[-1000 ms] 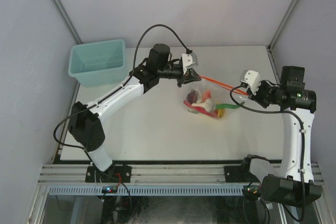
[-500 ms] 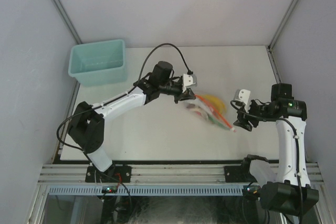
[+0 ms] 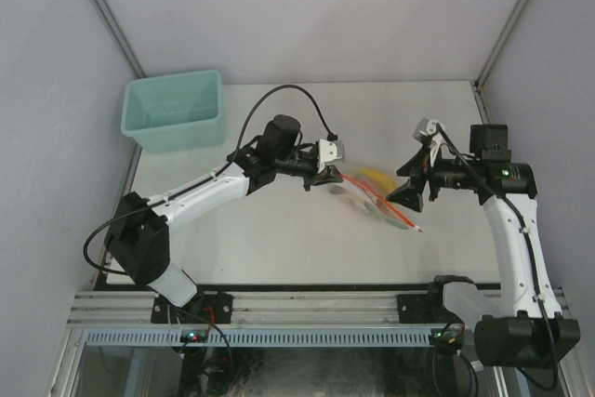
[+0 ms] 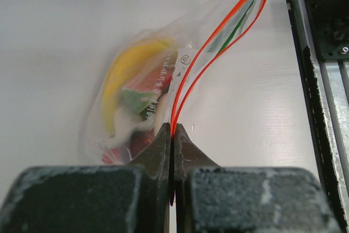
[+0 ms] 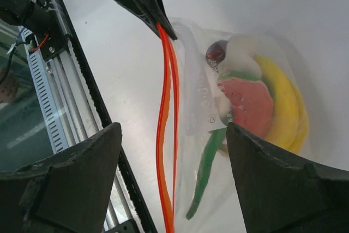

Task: Open the zip-top bag and remove the fake food
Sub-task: Unzip the zipper food storage bag at the center of the board, then open the zipper of the food storage bag at the center of the board.

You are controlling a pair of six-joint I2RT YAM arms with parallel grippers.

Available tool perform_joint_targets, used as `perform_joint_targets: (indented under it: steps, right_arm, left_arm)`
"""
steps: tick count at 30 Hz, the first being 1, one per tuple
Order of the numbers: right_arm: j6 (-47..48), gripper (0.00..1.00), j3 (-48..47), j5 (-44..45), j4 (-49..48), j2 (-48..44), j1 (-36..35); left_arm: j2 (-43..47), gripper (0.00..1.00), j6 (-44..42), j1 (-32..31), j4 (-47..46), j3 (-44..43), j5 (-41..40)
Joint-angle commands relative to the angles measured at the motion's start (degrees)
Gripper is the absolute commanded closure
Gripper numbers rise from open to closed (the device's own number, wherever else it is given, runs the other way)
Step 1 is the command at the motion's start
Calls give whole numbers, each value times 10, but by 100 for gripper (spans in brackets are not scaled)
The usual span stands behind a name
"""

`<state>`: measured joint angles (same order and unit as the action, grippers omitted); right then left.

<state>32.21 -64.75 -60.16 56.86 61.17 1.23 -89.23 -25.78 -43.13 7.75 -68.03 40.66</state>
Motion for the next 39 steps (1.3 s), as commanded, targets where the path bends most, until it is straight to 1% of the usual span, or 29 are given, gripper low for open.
perform_joint_targets:
  steps: [1,5,10,21,30,33,34,36,38,39]
  right_arm:
    - [-95,24,24,59,-83,11,-40]
    - [-99,29,36,98,-101,25,-58]
    - [-81,36,40,133,-103,38,-76]
    - [-34,46,41,156,-92,47,-111]
    - [-18,58,46,188,-99,61,-136]
    - [-11,65,46,195,-102,65,-145]
    - [-9,69,44,195,-102,67,-147]
    - [-4,79,39,190,-100,70,-151]
    - [2,93,32,186,-98,74,-155]
    - [4,98,28,184,-97,76,-155]
  left_arm:
    - [39,100,20,-8,-34,22,-6]
    - [43,100,29,-11,-38,26,-10]
    - [44,100,34,-13,-40,25,-11]
    - [44,100,37,-13,-40,25,-10]
    - [49,100,37,-13,-40,30,-11]
    - [52,100,37,-13,-40,34,-13]
    - [53,100,37,-13,-40,35,-14]
    - [53,100,36,-13,-40,38,-16]
    - [54,100,35,-13,-39,40,-19]
    - [55,100,34,-13,-38,41,-22]
